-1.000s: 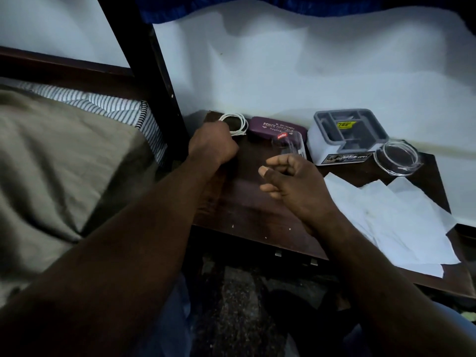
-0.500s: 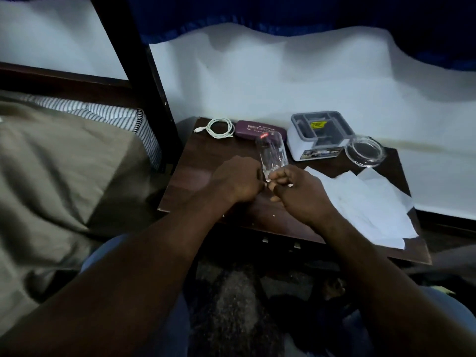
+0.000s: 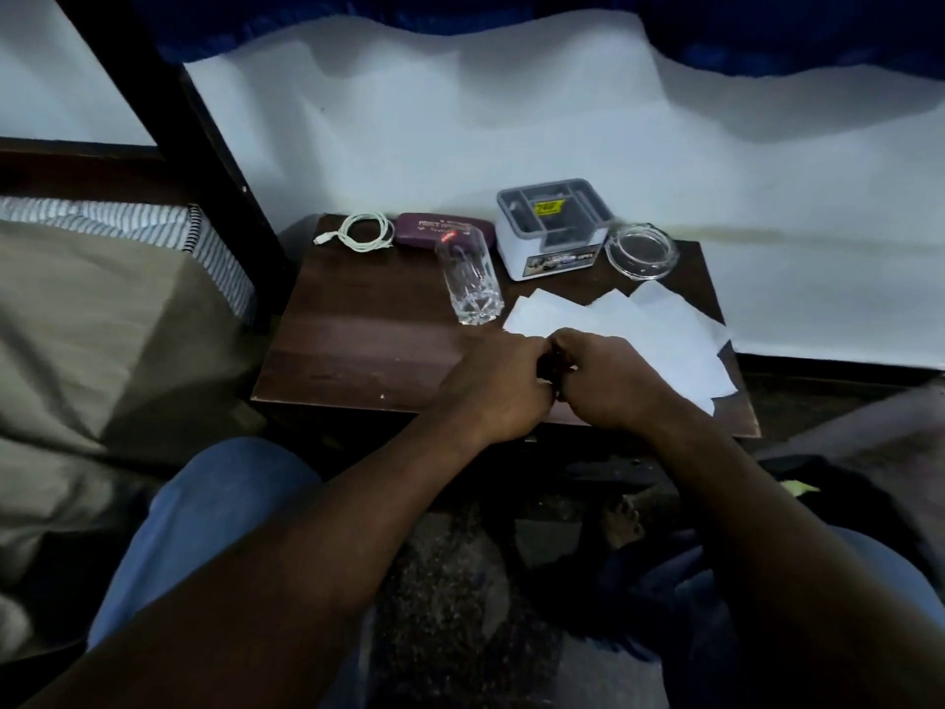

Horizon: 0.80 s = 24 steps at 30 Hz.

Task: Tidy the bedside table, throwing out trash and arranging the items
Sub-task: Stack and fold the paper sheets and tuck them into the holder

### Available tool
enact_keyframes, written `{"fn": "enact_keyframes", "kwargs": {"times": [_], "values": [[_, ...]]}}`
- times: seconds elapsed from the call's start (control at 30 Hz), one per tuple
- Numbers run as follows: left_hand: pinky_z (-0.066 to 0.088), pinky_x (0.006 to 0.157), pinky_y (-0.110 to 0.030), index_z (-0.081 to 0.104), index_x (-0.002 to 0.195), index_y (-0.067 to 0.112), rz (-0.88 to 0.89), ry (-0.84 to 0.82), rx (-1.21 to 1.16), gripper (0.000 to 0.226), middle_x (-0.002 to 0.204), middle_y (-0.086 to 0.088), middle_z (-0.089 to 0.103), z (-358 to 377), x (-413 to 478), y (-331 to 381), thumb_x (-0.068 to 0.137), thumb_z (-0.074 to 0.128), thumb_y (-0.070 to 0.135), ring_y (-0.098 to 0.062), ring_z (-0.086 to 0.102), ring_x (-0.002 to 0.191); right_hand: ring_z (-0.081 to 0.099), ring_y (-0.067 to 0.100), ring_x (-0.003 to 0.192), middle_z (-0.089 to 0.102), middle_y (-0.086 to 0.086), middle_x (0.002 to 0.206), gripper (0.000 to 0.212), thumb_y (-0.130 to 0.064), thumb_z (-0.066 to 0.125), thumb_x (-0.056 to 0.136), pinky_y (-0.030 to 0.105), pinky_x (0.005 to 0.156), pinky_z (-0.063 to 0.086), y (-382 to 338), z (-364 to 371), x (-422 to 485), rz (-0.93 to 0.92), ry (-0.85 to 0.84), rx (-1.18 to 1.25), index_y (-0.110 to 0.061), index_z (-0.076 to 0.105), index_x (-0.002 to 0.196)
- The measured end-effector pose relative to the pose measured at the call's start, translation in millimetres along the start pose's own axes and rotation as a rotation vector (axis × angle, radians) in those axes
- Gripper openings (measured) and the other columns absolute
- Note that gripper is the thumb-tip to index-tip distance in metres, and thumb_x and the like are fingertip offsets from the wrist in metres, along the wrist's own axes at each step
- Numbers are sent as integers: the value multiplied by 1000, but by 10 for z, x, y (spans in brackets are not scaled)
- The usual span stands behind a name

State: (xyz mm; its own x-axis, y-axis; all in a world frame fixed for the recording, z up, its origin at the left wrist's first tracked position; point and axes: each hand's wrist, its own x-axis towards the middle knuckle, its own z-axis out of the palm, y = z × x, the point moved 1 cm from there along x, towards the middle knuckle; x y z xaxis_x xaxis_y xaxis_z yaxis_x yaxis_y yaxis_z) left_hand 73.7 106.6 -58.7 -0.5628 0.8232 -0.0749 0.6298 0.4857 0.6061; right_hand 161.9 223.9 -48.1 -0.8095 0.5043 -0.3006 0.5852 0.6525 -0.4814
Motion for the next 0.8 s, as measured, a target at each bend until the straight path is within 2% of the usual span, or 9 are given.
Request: {"fn": "enact_keyframes", "kwargs": {"times": [0.07, 0.17, 0.23, 0.33, 0.47, 0.53, 0.63, 0.7, 0.8], "values": [[35, 57, -26, 64, 87, 35, 18, -31, 28, 5, 89, 10, 64, 63, 59, -12, 87, 66, 30, -15, 55, 82, 67, 30, 104, 75, 10, 114, 28, -19, 66, 92, 41, 90, 55, 66, -41, 15, 19, -48, -38, -16, 67, 120], [47, 72, -33, 70, 111, 32, 56, -52, 111, 23, 110, 2, 67, 132, 194, -32, 90, 65, 39, -20, 63, 99, 66, 31, 112, 72, 12, 125, 40, -27, 66, 94, 42, 95, 55, 145, -92, 54, 39, -82, -83, -17, 64, 133], [53, 82, -39, 69, 117, 34, 80, -73, 174, 29, 114, 2, 66, 134, 289, -28, 89, 67, 44, -22, 64, 107, 65, 32, 116, 70, 14, 131, 42, -26, 62, 97, 46, 99, 55, 191, -113, 77, 59, -89, -97, -18, 62, 138], [54, 92, -44, 68, 120, 36, 65, -75, 220, 31, 118, 2, 64, 115, 481, -32, 90, 68, 44, -23, 62, 113, 64, 31, 121, 69, 12, 135, 44, -28, 56, 102, 44, 102, 53, 264, -136, 115, 80, -91, -107, -19, 58, 144], [53, 96, -43, 70, 120, 32, 20, -38, 165, 33, 115, 2, 68, 91, 706, -78, 89, 74, 40, -23, 63, 113, 62, 29, 124, 71, 6, 133, 42, -29, 56, 102, 42, 103, 51, 327, -175, 174, 77, -73, -146, -23, 58, 144], [52, 99, -40, 70, 125, 31, 33, -22, 189, 38, 123, 1, 68, 128, 775, -71, 89, 74, 40, -23, 63, 118, 65, 26, 120, 75, 1, 127, 39, -26, 60, 101, 42, 102, 52, 357, -211, 199, 72, -40, -132, -24, 61, 140], [52, 102, -42, 64, 135, 33, 37, 34, 234, 47, 142, 2, 59, 179, 861, -56, 89, 72, 38, -26, 59, 127, 64, 21, 119, 77, -6, 121, 34, -31, 66, 101, 39, 101, 52, 430, -287, 228, 100, 9, -98, -26, 65, 134], [54, 100, -44, 59, 140, 32, 37, 26, 293, 52, 148, 3, 54, 215, 913, -65, 90, 70, 32, -29, 60, 128, 64, 19, 118, 76, -8, 119, 34, -36, 68, 99, 37, 99, 52, 504, -345, 250, 137, 17, -94, -27, 67, 132], [56, 92, -47, 55, 142, 29, 58, -27, 435, 53, 145, -1, 55, 284, 938, -85, 90, 65, 21, -34, 63, 123, 64, 18, 115, 73, -8, 121, 37, -40, 71, 97, 36, 97, 53, 608, -398, 266, 181, 3, -111, -29, 66, 132]]}}
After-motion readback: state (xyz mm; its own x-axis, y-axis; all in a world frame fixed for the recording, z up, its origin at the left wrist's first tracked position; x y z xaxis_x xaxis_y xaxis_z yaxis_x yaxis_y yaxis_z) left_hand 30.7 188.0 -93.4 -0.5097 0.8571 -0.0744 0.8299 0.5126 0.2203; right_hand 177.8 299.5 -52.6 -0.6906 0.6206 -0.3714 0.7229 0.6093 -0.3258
